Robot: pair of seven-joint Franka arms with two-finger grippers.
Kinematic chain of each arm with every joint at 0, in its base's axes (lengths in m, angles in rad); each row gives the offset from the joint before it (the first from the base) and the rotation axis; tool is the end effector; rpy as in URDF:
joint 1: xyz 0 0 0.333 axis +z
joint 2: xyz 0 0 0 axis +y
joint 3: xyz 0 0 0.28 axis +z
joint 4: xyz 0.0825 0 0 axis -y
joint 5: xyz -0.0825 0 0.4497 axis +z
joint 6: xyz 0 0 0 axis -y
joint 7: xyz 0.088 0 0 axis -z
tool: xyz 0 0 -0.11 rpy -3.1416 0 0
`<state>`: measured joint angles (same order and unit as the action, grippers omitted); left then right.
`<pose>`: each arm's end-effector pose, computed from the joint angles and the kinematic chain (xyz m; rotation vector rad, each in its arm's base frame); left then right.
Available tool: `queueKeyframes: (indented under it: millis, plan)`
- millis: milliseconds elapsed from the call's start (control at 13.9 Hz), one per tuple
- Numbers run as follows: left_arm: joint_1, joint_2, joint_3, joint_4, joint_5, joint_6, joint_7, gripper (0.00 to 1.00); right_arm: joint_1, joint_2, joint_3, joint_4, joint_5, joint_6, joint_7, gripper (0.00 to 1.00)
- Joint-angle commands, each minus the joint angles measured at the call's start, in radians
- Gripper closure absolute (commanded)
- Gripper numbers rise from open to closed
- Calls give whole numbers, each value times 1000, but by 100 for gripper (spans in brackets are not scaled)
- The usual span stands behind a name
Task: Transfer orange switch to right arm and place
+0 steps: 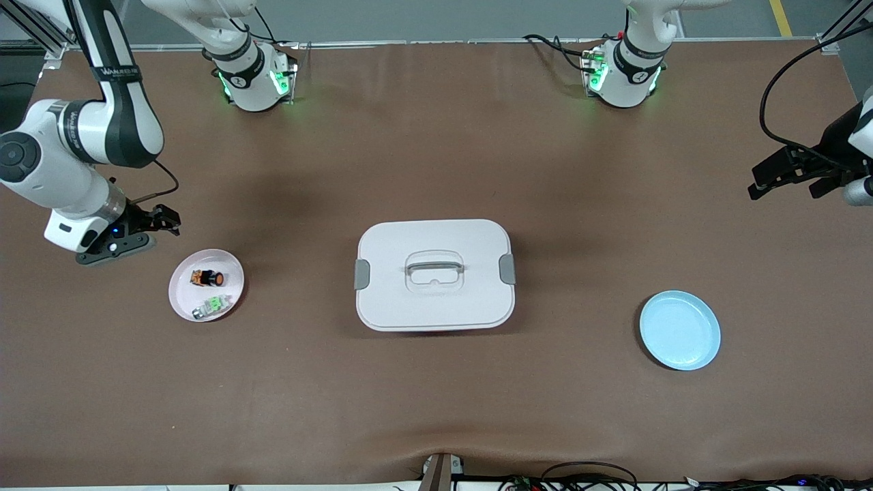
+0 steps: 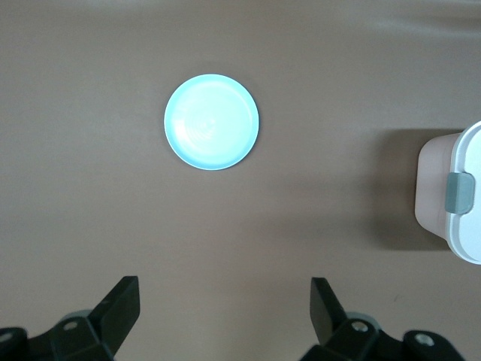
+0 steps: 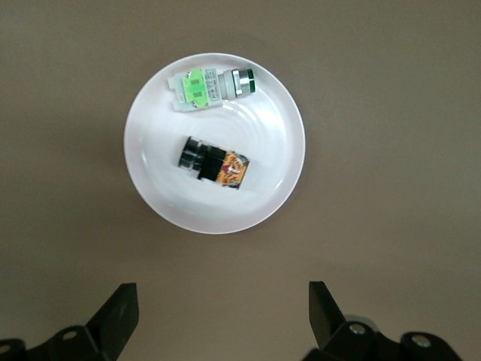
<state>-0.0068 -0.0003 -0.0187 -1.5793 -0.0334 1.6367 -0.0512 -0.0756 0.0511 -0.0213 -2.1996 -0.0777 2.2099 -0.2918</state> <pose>0.6267 -0.0195 0.5871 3.1045 0.0418 0.0875 0.5788 -0.0591 0.2764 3.0644 0.3735 -0.0804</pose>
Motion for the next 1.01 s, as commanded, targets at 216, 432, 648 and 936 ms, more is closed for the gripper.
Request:
queueKeyframes:
  millis: [216, 432, 648, 936]
  plan:
    - [2, -3, -1, 16, 4, -11, 2, 0, 106, -59, 7, 142, 50, -228, 273, 0]
    - [1, -4, 0, 18, 6, -11, 2, 0, 106, -63, 6, 261, 53, -345, 272, 0]
    - [1, 3, 0, 31, 6, -11, 1, 0, 106, 22, 4, 489, 52, -547, 276, 0]
    - [-7, 3, -3, 50, 38, -11, 1, 0, 96, 38, 1, 593, 53, -555, 307, 0]
